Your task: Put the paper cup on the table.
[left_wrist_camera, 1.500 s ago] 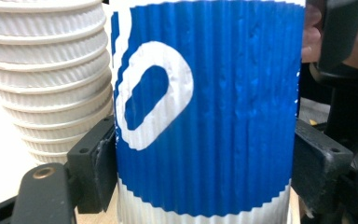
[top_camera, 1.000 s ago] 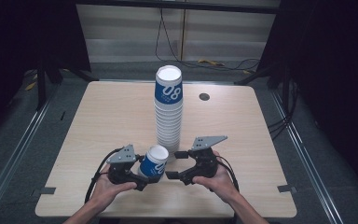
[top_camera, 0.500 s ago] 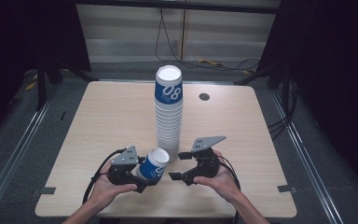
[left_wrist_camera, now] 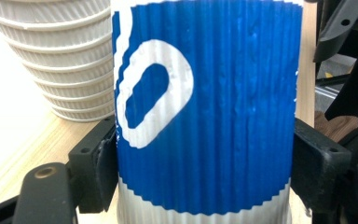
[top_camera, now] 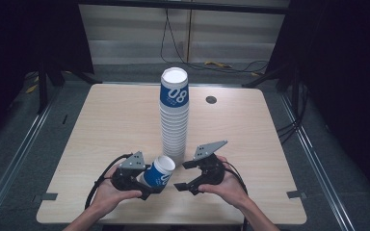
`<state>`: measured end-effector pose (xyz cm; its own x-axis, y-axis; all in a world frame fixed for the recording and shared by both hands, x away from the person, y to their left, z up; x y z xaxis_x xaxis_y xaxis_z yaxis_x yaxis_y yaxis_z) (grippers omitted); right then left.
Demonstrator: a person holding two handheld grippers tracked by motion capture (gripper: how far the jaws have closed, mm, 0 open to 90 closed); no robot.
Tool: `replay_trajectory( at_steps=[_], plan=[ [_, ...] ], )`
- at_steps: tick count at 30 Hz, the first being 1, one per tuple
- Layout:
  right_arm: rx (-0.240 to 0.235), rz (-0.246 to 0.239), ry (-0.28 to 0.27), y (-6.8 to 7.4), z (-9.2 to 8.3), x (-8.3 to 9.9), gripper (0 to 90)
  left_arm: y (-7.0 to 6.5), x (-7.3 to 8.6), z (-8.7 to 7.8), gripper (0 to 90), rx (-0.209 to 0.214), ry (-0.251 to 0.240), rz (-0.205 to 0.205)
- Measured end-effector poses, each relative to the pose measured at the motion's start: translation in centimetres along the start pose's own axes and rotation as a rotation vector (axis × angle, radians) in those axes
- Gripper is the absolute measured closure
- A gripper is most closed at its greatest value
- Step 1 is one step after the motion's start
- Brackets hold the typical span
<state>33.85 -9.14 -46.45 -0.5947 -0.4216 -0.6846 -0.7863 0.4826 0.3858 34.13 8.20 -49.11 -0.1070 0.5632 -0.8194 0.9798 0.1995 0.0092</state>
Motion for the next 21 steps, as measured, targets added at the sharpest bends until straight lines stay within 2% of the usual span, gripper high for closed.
replay_trajectory(
  at_steps=[6, 7, 12, 15, 18, 19, 20, 21],
  plan=[
    [0.011, -0.028, 0.039, -0.1, 0.13, 0.06, 17.2, 0.35, 0.24, 0.26, 22.1, 0.011, 0.054, -0.004],
    [0.017, -0.031, 0.045, -0.12, 0.15, 0.05, 17.2, 0.36, 0.22, 0.24, 22.1, 0.008, 0.068, 0.005],
    [0.028, -0.049, 0.077, 0.0, 0.42, 0.3, 17.6, 0.19, -0.06, 0.2, 22.1, 0.026, 0.075, 0.022],
    [0.035, -0.065, 0.099, -0.08, 0.53, 0.45, 17.6, 0.27, 0.14, 0.19, 22.2, 0.019, 0.108, 0.047],
    [0.038, -0.073, 0.116, -0.08, 0.64, 0.53, 17.6, 0.11, 0.14, 0.24, 22.2, 0.027, 0.118, 0.042],
    [0.038, -0.079, 0.121, -0.05, 0.69, 0.55, 17.6, 0.09, 0.14, 0.26, 22.2, 0.027, 0.133, 0.067],
    [0.035, -0.087, 0.132, 0.02, 0.76, 0.63, 17.9, -0.11, 0.01, 0.24, 22.2, 0.031, 0.146, 0.074],
    [0.042, -0.103, 0.147, 0.08, 0.78, 0.68, 18.4, -0.21, -0.1, 0.31, 22.2, 0.031, 0.14, 0.079]
  ],
)
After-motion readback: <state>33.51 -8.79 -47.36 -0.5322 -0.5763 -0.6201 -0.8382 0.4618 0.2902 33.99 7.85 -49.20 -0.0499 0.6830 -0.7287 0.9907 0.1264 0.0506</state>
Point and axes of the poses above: each handheld gripper's, and its own axes: z roughly forward along the jaws, x roughly out of its underside, y roughly to its left, the point moved 6 cm from there along z, roughly forward along the jaws, and after that the axes turned 12 degrees about z, right-handed, at the moved point
